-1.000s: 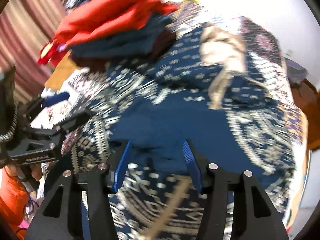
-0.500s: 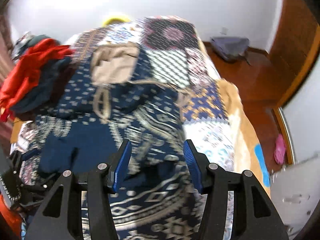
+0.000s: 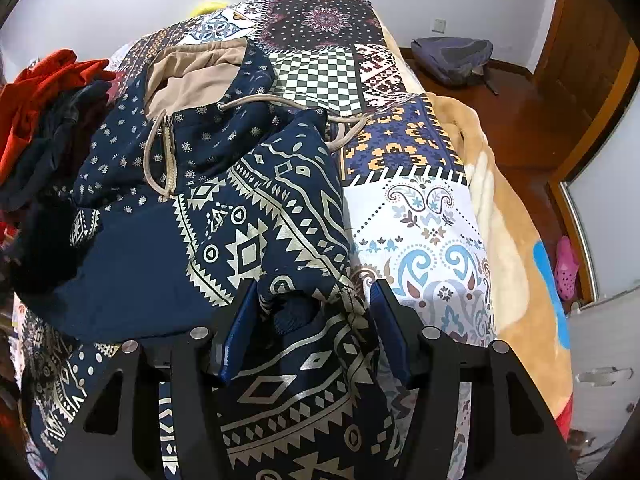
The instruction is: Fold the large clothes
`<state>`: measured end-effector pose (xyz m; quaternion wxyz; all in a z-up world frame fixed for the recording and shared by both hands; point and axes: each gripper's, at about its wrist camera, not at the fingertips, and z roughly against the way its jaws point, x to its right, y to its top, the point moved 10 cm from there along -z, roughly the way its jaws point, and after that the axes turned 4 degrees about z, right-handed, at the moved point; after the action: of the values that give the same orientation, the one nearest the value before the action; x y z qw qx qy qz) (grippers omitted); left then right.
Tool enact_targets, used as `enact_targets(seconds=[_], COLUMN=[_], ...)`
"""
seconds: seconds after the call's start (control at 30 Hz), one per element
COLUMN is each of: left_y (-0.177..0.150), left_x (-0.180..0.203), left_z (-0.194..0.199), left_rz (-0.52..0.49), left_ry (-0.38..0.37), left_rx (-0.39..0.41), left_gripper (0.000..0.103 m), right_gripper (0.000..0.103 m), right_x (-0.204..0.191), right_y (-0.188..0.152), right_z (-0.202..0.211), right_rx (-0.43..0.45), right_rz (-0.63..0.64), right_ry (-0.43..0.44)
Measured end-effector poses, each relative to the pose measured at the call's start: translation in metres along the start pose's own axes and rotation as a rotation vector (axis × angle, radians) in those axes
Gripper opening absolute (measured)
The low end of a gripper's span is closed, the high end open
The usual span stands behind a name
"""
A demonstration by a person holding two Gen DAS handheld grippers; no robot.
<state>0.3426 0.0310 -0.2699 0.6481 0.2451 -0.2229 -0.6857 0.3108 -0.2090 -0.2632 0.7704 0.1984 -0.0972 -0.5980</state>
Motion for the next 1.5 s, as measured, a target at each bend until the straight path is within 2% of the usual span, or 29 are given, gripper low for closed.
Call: enact_targets(seconds=[0.2, 0.33, 0.37, 0.47, 0.5, 0.53, 0.6, 0.73, 0.87, 1.13, 1.33, 1.5], left_y=[0.018, -0.002, -0.013, -0.049, -0.059, -0.073, -0.089, -0.098, -0.079, 0.0, 0.071, 0.116], left_x=[-0.049, -0.078, -0.085, -0.1, -0.103, -0.108, -0.114, -0.117, -0.111, -0.074, -0.021, 0.017], left_z=[0.034, 0.033, 0.03, 0.014, 0.01, 0.006, 0.004, 0.015, 0.037, 0.071, 0.072, 0.057], left_rz=[0.187, 0.245, 0.262, 0.303, 0.304, 0.301, 0.297, 0.303, 0.262, 0.173, 0.081, 0.042], left_ry=[-0.037, -0.004, 0.005, 0.033, 0.055, 0.086, 0.119, 0.119, 0.12, 0.047, -0.029, -0.08], left_rx=[0.083, 0.053, 0.032, -0.054, -0.078, -0.107, -0.137, -0.139, -0.088, 0.084, 0.176, 0.208], left_gripper=[0.011, 0.014, 0.016, 0.036, 0.048, 0.057, 0.059, 0.065, 0.065, 0.069, 0.069, 0.07], right_gripper=[0.054, 0.056, 0.056, 0.056, 0.056, 0.056, 0.057, 0.057, 0.057, 0.057, 0.058, 0.061], right_x=[0.0, -0.001, -0.001, -0.001, -0.001, -0.001, -0.001, 0.0, -0.003, -0.019, -0.037, -0.05], right_y=[-0.001, -0.002, -0.002, -0.003, -0.003, -0.003, -0.003, -0.003, 0.003, 0.045, 0.09, 0.124], right_z=[0.0, -0.001, -0.001, -0.001, -0.001, 0.0, 0.0, 0.003, 0.012, 0.065, 0.101, 0.103], right_rx=[0.007, 0.007, 0.009, 0.008, 0.007, 0.006, 0.002, -0.024, -0.024, 0.125, 0.262, 0.322], right_rz=[0.007, 0.007, 0.008, 0.005, 0.003, 0.001, -0.002, -0.013, -0.007, 0.048, 0.077, 0.066], right_ry=[-0.012, -0.019, -0.022, -0.024, -0.025, -0.025, -0.024, -0.013, -0.005, 0.01, 0.039, 0.081])
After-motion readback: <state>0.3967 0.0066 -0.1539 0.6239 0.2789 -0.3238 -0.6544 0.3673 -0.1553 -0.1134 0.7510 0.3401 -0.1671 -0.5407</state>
